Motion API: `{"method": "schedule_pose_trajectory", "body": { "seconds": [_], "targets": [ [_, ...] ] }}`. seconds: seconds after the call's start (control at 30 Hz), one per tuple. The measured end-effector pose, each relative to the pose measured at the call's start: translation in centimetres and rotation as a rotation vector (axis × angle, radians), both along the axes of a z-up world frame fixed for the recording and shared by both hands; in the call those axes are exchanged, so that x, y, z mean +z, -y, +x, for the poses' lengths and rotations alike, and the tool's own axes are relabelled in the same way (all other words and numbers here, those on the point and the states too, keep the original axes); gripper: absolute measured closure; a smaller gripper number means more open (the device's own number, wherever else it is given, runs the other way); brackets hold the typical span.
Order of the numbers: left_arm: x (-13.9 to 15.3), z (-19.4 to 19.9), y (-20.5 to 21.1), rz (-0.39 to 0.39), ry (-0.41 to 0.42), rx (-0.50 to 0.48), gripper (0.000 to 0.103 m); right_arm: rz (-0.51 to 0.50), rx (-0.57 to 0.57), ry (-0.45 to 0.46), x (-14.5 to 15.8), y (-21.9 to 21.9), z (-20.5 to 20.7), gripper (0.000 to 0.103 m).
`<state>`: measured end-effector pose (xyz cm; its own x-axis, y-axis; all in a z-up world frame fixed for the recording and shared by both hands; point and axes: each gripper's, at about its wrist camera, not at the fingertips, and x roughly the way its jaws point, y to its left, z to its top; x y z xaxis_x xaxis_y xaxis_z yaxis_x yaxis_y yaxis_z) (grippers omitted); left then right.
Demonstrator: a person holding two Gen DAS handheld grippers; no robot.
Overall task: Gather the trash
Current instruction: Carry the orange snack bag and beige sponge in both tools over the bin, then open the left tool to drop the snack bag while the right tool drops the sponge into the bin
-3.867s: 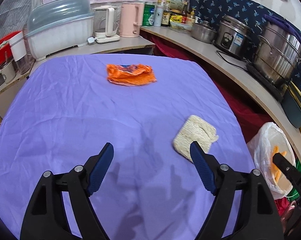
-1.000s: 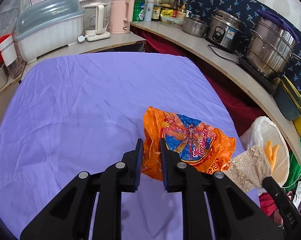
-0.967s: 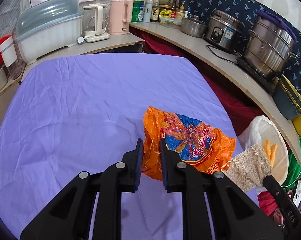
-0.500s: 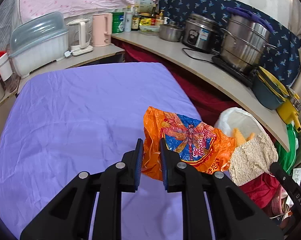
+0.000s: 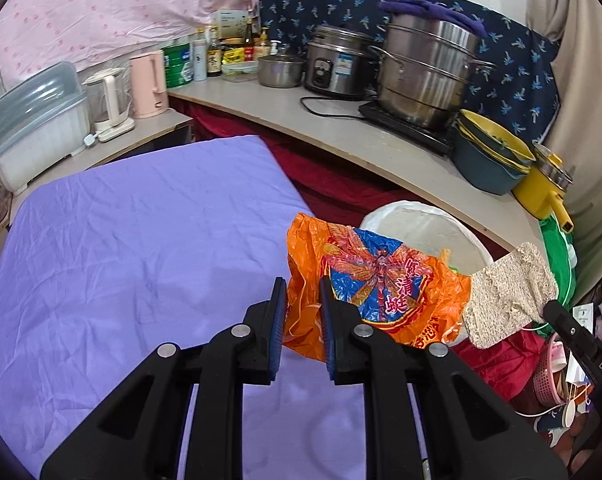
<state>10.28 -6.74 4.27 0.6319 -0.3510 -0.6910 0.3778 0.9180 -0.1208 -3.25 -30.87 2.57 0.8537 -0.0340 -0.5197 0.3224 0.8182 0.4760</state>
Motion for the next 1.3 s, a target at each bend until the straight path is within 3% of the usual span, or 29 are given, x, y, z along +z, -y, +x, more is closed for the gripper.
{"method": "schedule_pose_trajectory", "body": {
  "seconds": [0.43, 0.93, 1.07, 1.13, 1.23, 1.3],
  "targets": [
    [-0.5, 0.1, 7.8, 0.05, 0.014, -0.115, 0.087, -0.045, -0.106, 0.004, 0.4, 5.1, -1.1, 0.098],
    [-2.5, 4.2, 15.4, 0.087, -0.003, -0.18, 0.086, -0.076, -0.156, -0.019, 0.1, 8.3, 1.5, 0.098],
    [-2.9, 5.5, 16.8, 0.081, -0.012, -0.189, 0.078, -0.071, -0.164, -0.028, -0.3, 8.9, 2.1, 0.098],
    [-3.0, 6.1, 17.1, 0.076, -0.014, -0.188, 0.062, -0.073, -0.164, -0.032, -0.4, 9.0, 2.5, 0.098],
    [-2.6, 6.3, 16.5, 0.055, 0.007, -0.168, 0.048, -0.078, -0.161, -0.039, -0.6, 9.0, 3.2, 0.098],
    [-2.3, 6.5, 15.8, 0.044, 0.018, -0.154, 0.047, -0.076, -0.157, -0.042, -0.8, 8.9, 3.7, 0.098]
  ]
}}
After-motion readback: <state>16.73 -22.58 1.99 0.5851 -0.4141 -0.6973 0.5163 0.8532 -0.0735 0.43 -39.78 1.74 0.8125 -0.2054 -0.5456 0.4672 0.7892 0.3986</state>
